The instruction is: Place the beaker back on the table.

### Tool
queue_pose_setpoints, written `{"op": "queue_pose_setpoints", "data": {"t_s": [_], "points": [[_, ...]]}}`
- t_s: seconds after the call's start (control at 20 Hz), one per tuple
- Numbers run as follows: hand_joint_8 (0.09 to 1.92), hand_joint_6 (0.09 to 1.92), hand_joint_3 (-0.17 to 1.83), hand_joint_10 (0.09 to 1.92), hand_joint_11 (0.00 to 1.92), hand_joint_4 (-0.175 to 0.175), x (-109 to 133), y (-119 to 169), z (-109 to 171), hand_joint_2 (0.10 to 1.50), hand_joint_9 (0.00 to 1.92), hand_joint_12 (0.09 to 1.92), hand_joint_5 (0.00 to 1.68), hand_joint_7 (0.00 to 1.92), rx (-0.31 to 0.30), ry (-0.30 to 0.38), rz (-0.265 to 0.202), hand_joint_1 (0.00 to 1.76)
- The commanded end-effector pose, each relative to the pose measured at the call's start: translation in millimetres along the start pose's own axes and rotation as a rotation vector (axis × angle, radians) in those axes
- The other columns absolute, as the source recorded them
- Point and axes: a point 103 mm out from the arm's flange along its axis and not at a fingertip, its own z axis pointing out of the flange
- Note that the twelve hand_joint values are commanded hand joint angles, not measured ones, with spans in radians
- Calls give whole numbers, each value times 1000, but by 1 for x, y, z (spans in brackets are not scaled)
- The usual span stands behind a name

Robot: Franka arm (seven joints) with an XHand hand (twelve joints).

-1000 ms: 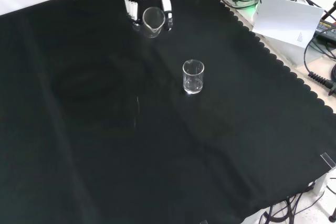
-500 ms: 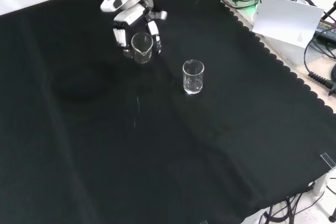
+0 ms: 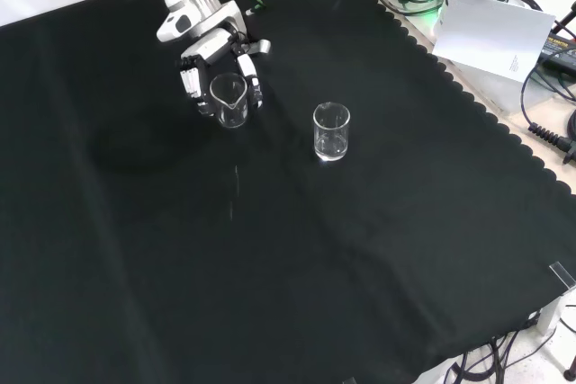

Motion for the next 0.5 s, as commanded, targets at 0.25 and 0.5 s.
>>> {"op": "queue_pose_setpoints", "data": {"t_s": [0.25, 0.5], "points": [[518, 639, 678, 87, 1190, -175, -9, 6, 9, 586, 1572, 683, 1289, 1428, 10, 35, 5, 1437], [517, 639, 677, 87, 1189, -175, -17, 9, 14, 586, 1572, 683, 1289, 1428, 0, 59, 4, 1437]]}}
